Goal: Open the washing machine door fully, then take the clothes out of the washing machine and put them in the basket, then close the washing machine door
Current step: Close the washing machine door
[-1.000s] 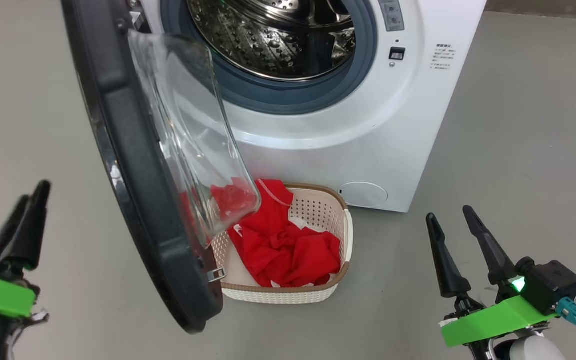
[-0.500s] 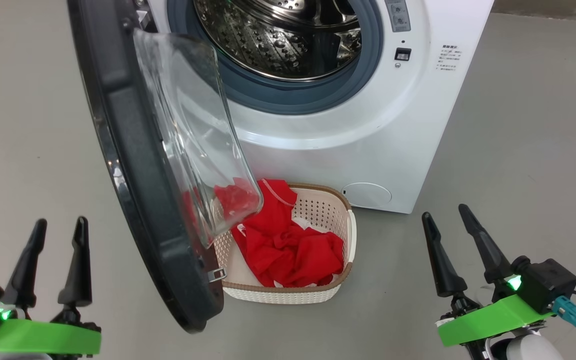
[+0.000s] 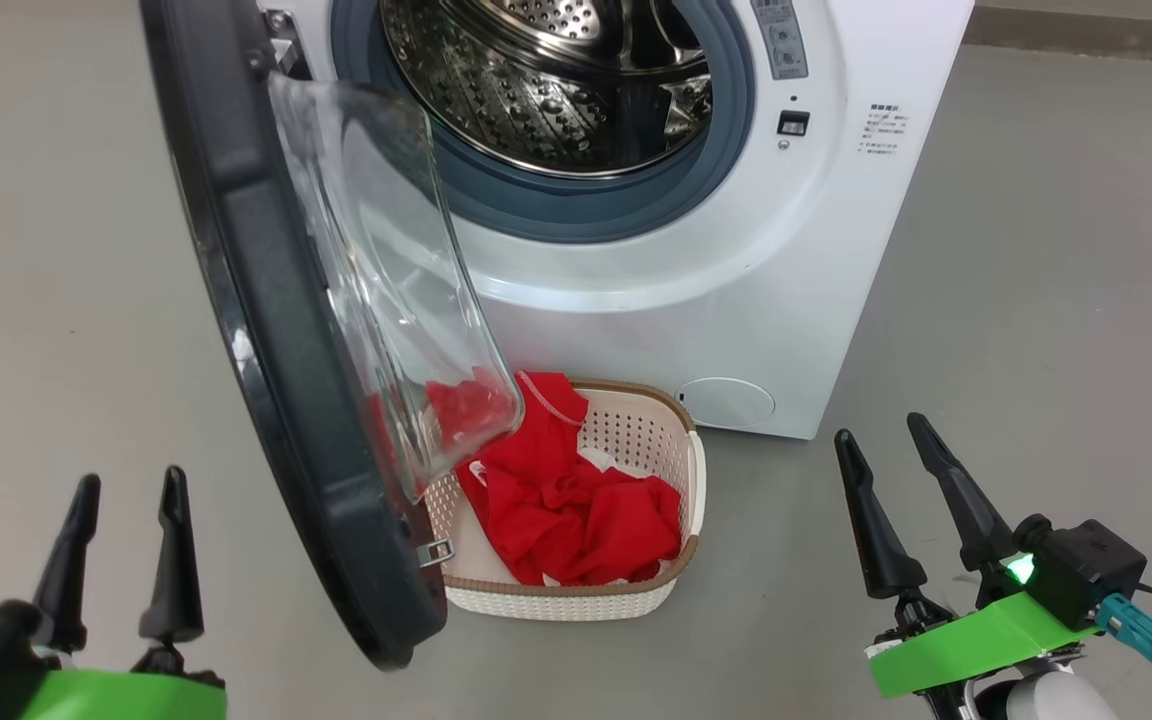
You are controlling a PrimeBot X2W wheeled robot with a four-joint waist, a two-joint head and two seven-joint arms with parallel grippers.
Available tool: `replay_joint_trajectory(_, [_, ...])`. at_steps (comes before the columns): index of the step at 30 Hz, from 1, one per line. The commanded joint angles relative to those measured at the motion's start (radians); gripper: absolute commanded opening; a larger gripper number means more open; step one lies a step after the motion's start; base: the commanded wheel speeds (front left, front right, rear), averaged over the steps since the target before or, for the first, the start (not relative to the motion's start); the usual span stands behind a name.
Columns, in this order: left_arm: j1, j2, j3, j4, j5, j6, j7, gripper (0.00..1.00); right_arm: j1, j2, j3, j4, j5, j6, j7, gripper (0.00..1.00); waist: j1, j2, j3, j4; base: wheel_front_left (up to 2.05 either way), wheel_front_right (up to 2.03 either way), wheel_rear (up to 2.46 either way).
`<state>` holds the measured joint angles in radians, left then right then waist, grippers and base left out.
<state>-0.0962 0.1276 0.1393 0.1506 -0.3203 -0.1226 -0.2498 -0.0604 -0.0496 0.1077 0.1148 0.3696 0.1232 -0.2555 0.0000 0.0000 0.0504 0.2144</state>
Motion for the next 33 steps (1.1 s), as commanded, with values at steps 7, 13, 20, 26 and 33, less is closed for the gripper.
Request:
replay_joint_trajectory(7, [0.022,-0.016,0.038,-0.031,0.044,-0.006,-0.012,1.00,-0.012,-0.001,0.025,-0.020,0.011,0.008,-0.006,1.00,0.0000,0.0000,-0.017,0.007,0.00,0.00,0.00])
replay_joint_trajectory(13, [0.030,-0.015,0.038,-0.030,0.074,-0.007,-0.012,1.00,-0.004,-0.001,0.027,-0.019,0.011,0.008,-0.006,1.00,0.0000,0.0000,-0.027,0.011,0.00,0.00,0.00])
replay_joint_trajectory(20, [0.039,-0.014,0.031,-0.025,0.084,-0.008,-0.012,1.00,0.000,-0.001,0.030,-0.017,0.015,0.008,-0.006,1.00,0.0000,0.0000,-0.030,0.013,0.00,0.00,0.00])
replay_joint_trajectory(26, [0.042,-0.014,0.027,-0.028,0.087,-0.008,-0.012,1.00,0.000,-0.001,0.030,-0.019,0.015,0.008,-0.006,1.00,0.0000,0.0000,-0.029,0.012,0.00,0.00,0.00])
replay_joint_trajectory(33, [0.032,0.001,0.027,-0.021,0.078,-0.008,-0.012,1.00,-0.004,-0.001,0.030,-0.017,0.019,0.008,-0.006,1.00,0.0000,0.0000,-0.022,0.009,0.00,0.00,0.00])
